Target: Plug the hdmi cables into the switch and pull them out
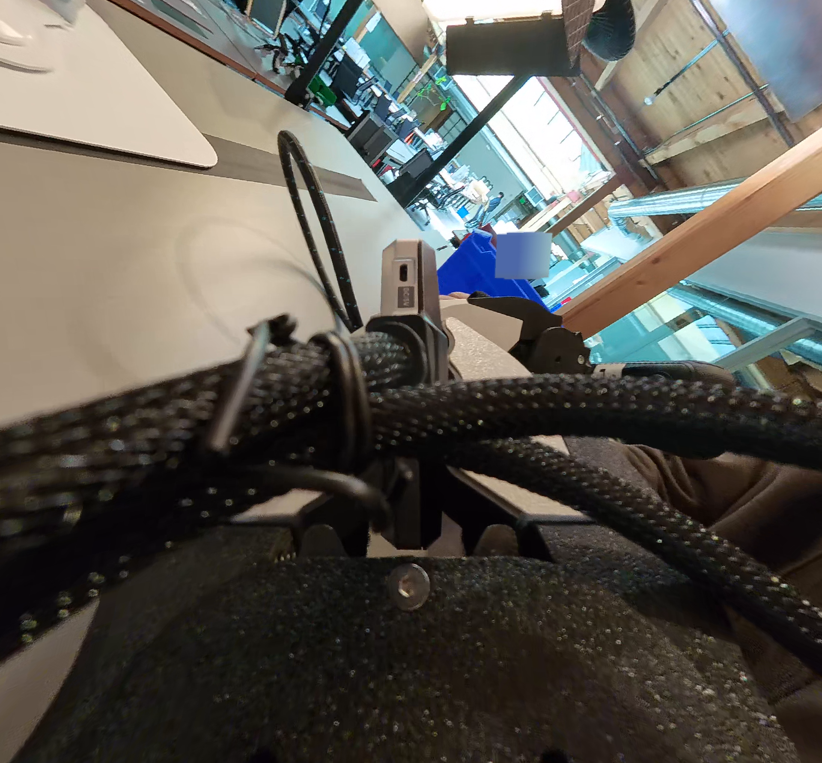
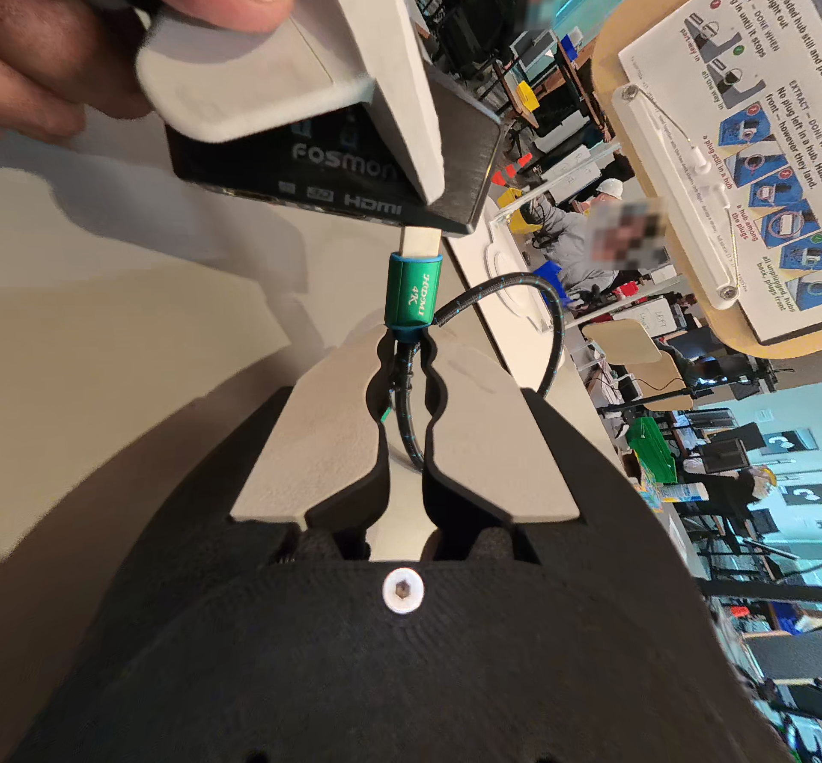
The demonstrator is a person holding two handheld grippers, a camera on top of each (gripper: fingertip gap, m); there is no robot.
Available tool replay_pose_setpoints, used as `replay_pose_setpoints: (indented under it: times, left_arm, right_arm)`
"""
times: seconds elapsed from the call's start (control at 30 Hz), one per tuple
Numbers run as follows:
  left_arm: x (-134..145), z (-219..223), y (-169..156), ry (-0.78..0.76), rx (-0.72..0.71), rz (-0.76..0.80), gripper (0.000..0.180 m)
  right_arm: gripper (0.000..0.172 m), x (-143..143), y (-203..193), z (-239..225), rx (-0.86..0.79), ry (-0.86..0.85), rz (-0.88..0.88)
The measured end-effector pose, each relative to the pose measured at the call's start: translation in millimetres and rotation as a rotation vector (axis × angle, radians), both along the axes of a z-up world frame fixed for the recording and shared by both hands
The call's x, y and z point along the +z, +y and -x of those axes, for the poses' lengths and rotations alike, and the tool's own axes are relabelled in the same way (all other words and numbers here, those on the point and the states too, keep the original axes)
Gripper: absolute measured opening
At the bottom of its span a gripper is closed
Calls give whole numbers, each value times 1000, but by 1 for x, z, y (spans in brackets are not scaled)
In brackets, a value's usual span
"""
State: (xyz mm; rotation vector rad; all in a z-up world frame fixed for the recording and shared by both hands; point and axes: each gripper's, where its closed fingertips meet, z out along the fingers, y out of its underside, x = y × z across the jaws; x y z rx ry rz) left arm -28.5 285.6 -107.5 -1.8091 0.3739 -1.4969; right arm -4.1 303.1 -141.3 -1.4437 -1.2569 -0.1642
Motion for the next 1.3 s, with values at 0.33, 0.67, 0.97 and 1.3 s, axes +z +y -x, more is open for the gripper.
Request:
replay_pose_setpoints:
  times: [0.33, 0.67, 0.97, 1.3]
  left_arm:
    - [-22, 11, 6, 109, 110, 158, 41]
    - [-31, 13, 10, 99, 150, 200, 38]
    - [-33, 11, 10, 115, 141, 202, 33]
    - [-30, 10, 9, 104, 134, 182, 32]
  right_arm:
    - [10, -17, 4, 3, -116, -138, 10]
    - [10, -25, 3, 5, -214, -81, 118]
    - [9, -25, 2, 8, -186, -54, 124]
    - [10, -20, 1, 10, -123, -37, 91]
